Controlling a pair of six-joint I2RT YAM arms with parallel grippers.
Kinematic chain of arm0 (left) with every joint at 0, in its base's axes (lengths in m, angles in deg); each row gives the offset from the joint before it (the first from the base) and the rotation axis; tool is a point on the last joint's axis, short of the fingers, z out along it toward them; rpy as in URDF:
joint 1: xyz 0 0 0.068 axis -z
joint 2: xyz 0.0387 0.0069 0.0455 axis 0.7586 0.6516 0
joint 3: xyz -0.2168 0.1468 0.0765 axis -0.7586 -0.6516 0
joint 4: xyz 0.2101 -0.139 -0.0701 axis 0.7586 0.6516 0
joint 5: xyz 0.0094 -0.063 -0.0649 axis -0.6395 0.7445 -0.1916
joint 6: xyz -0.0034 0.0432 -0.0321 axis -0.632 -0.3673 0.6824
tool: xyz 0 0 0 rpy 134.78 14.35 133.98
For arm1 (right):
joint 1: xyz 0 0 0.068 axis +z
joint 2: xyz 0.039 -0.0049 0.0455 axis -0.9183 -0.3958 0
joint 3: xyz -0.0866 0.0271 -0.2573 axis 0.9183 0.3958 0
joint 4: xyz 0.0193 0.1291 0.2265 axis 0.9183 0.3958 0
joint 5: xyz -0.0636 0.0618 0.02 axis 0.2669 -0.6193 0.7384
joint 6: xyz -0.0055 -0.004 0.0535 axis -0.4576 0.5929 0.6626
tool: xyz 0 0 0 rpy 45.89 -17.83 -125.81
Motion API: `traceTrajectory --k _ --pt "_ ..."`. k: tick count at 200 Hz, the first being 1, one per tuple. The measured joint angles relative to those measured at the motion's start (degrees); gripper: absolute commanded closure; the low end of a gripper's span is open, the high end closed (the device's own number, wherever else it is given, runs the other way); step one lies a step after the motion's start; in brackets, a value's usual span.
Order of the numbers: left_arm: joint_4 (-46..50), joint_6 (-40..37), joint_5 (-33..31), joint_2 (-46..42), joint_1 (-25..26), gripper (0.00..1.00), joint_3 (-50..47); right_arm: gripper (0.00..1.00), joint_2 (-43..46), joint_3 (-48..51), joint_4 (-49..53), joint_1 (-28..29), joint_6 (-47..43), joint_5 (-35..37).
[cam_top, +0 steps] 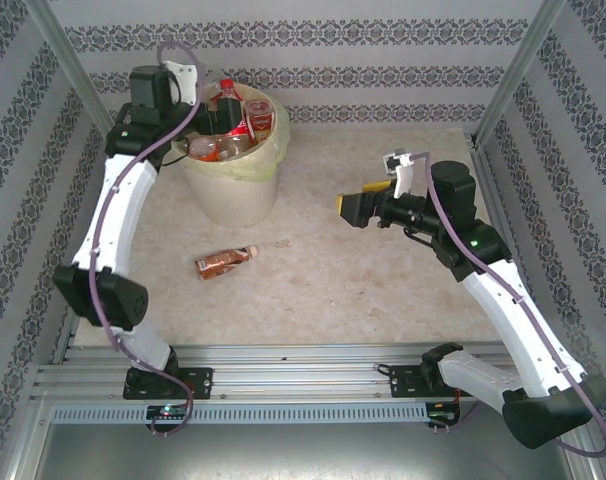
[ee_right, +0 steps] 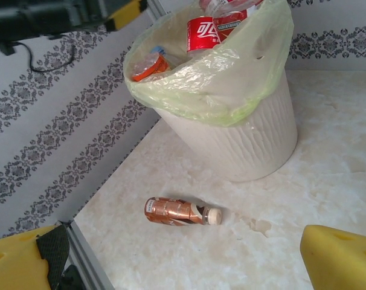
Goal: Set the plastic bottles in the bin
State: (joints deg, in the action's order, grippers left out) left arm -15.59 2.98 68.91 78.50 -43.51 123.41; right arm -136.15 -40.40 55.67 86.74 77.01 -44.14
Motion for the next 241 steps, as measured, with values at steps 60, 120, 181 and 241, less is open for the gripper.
traceTrajectory --k 60,120,181,241 --pt "7.0 -7.7 -3.2 -18.9 6.6 0.02 -16.6 0.02 0.5 1.6 -0.2 0.1 0.0 -3.2" --pt "13.9 -11.8 -8.5 -24.8 16.1 0.02 -32.4 0.02 2.0 3.6 -1.2 1.2 0.1 -4.8" --pt "13.7 -15.2 -13.7 -21.8 19.2 0.00 -43.8 0.02 6.7 8.6 -4.4 2.1 1.3 -4.8" --pt "12.2 -19.3 -18.5 -11.2 19.3 0.06 -44.2 0.02 11.8 15.7 -8.6 3.5 3.2 -3.6"
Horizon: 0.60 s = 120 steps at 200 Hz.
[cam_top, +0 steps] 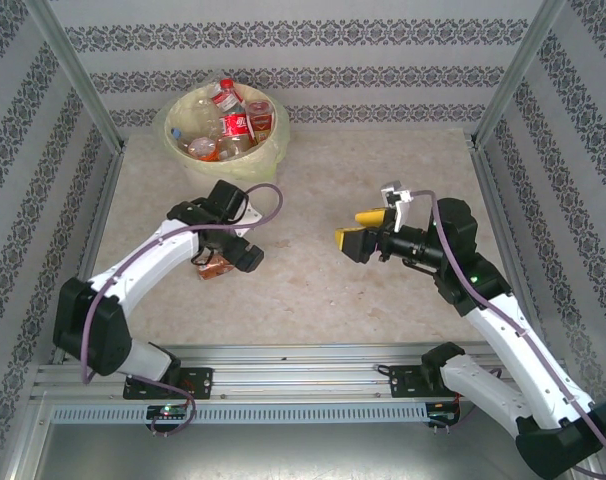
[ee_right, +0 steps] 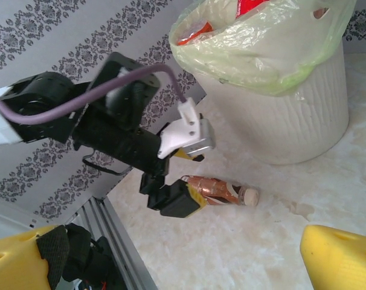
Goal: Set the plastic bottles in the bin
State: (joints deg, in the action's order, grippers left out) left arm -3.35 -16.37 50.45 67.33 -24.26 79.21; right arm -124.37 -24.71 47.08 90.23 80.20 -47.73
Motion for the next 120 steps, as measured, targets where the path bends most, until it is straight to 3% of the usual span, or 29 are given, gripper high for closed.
traceTrajectory --k 33,120 --pt "-0.5 -2.0 -2.3 5.3 0.2 0.16 0.0 0.02 2.5 3.3 -1.5 0.3 0.9 0.6" --pt "-2.0 -6.1 -8.5 19.1 2.4 0.29 4.0 0.02 4.9 5.1 -1.9 0.3 1.2 0.7"
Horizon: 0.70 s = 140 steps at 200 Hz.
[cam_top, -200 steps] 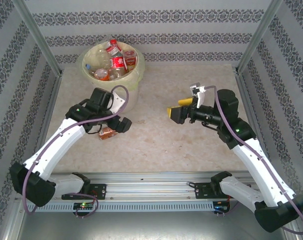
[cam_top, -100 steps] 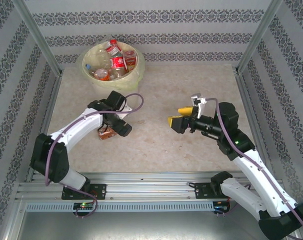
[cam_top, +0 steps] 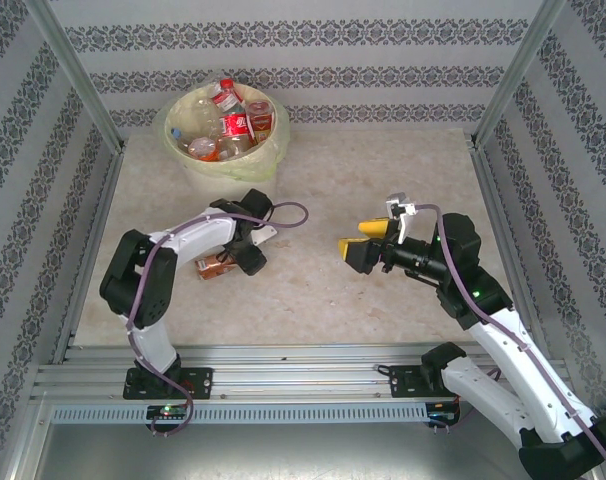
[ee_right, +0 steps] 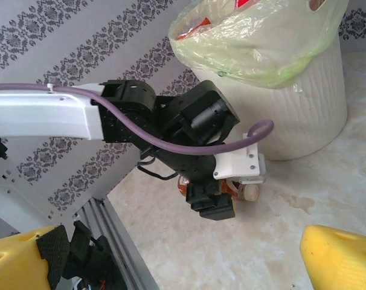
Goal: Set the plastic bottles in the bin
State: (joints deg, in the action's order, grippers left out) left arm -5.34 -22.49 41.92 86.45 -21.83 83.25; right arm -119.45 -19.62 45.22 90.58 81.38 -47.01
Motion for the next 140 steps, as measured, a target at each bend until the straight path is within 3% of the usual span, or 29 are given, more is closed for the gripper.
traceTrajectory --k 33,86,140 --pt "-0.9 -1.2 -1.5 3.5 0.3 0.32 1.2 0.02 0.3 0.3 0.1 0.0 0.0 0.0" --pt "-1.1 -1.7 -2.3 4.7 0.3 0.48 1.5 0.02 0.3 0.3 0.1 0.0 0.0 0.1" --pt "-1.1 -1.3 -1.5 4.8 0.5 0.59 1.7 0.02 0.0 0.3 0.1 0.0 0.0 0.8"
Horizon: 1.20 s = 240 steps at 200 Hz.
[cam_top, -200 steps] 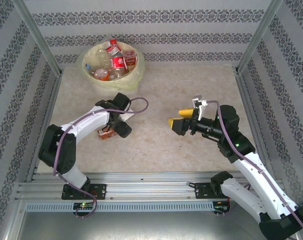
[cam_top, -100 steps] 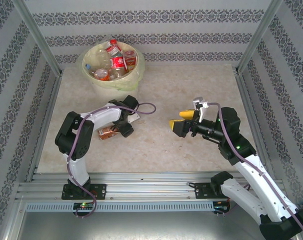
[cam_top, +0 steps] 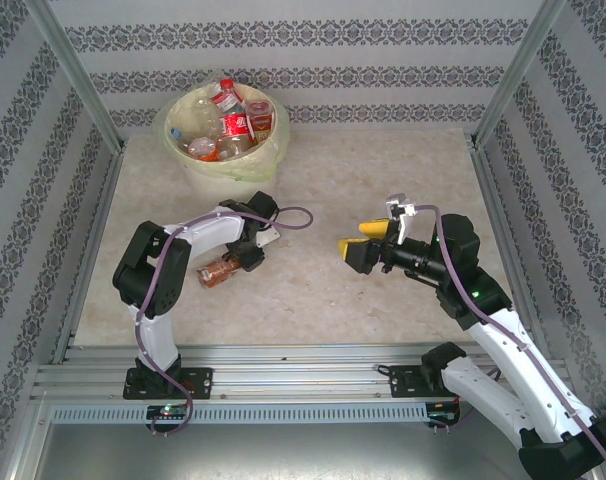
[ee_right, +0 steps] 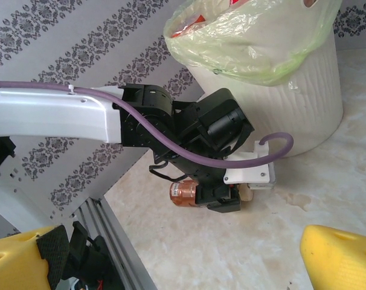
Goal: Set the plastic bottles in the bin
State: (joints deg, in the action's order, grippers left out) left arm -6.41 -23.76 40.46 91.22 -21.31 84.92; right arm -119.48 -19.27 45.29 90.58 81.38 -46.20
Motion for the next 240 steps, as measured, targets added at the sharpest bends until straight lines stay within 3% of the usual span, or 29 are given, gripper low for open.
traceTrajectory --k 53,124,152,194,240 --pt "0.6 2.5 6.9 -2.6 2.1 0.59 2.6 0.02 0.0 0.0 0.7 0.0 -0.3 1.8" --pt "2.9 10.0 25.9 -12.4 3.5 0.61 17.0 0.02 0.9 -0.3 1.3 0.0 -1.1 2.3" --pt "1.0 15.0 30.7 -15.0 3.5 0.62 22.8 0.02 1.6 -1.4 1.3 0.0 -1.1 2.7" --pt "-3.0 22.4 32.4 -15.4 3.3 0.63 32.7 0.02 1.2 -4.0 1.2 0.0 -1.1 3.0" --pt "-5.9 26.6 29.4 -13.0 0.9 0.66 48.3 0.02 -0.1 -5.6 0.9 0.0 -1.1 2.9"
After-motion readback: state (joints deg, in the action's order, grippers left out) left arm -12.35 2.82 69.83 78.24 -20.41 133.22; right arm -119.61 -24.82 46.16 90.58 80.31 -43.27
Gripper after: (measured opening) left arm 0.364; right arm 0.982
